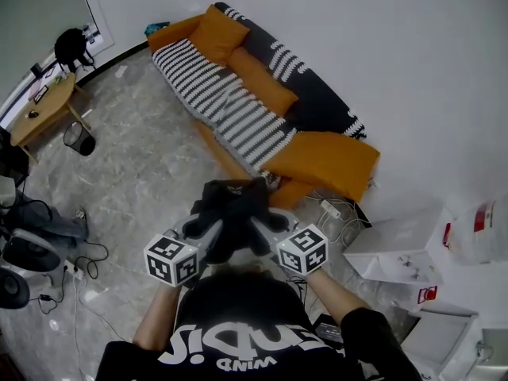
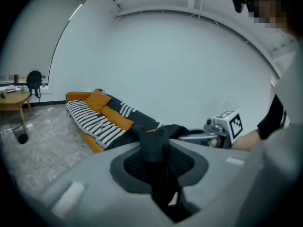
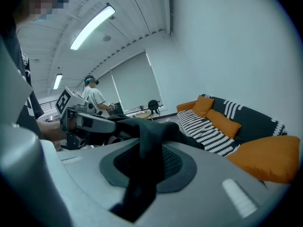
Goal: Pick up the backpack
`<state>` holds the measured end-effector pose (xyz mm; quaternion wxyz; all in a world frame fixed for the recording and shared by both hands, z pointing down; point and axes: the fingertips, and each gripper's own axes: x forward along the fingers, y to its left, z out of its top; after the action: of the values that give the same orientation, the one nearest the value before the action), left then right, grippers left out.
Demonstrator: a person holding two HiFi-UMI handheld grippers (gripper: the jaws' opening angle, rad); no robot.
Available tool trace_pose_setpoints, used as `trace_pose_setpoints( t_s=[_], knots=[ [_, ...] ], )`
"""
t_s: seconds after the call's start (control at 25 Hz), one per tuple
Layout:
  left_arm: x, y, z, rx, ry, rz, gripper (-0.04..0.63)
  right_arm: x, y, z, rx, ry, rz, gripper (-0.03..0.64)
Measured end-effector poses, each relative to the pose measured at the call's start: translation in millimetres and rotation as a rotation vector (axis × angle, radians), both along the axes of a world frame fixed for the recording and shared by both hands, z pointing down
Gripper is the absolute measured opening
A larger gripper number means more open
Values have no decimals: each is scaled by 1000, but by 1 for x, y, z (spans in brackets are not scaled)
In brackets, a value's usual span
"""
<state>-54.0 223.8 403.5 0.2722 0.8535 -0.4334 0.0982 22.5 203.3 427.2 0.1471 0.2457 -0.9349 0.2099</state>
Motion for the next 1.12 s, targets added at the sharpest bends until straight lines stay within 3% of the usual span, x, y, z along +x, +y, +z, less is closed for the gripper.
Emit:
trace_pose_setpoints(
  t_s=[1.12],
  knots=[
    [4, 2, 15, -57, 7, 7, 92, 3, 2, 19, -41, -3, 12, 69]
  ],
)
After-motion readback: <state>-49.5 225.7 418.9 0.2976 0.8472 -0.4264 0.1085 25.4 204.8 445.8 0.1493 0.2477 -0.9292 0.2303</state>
